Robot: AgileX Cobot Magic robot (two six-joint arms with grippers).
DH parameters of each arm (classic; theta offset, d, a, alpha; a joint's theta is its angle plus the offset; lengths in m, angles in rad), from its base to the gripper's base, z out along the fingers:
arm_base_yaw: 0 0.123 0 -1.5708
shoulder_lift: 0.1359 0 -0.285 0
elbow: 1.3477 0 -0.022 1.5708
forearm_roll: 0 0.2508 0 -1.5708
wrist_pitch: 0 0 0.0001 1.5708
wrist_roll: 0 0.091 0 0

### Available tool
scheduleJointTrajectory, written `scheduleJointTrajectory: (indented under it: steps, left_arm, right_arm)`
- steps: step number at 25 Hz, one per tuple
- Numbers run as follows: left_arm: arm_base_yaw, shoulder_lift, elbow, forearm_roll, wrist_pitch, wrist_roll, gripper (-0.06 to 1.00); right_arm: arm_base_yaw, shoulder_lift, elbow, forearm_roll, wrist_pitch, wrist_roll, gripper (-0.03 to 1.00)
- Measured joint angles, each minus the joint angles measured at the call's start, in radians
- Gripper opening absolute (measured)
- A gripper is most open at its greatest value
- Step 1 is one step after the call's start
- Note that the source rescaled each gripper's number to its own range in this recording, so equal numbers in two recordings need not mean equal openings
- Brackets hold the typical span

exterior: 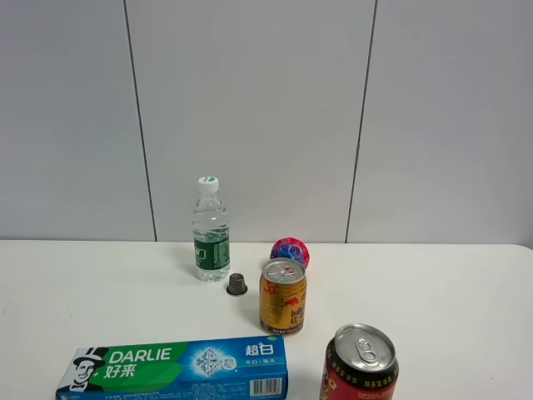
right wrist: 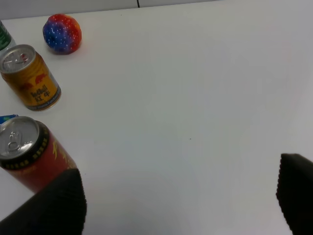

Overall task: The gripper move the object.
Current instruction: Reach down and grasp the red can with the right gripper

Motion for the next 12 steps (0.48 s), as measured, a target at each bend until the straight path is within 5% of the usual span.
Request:
scheduleJointTrajectory:
  steps: [1, 12]
  left_arm:
    - [0.0, 0.0, 0.0, 0.0, 0.0, 0.0, 1.0]
    - [0.0, 0.0, 0.0, 0.0, 0.0, 0.0, 1.0]
  right_arm:
    - [0.0, 0.0, 0.0, 0.0, 0.0, 0.0, 0.7]
    - [0.0, 0.0, 0.0, 0.0, 0.0, 0.0, 0.7]
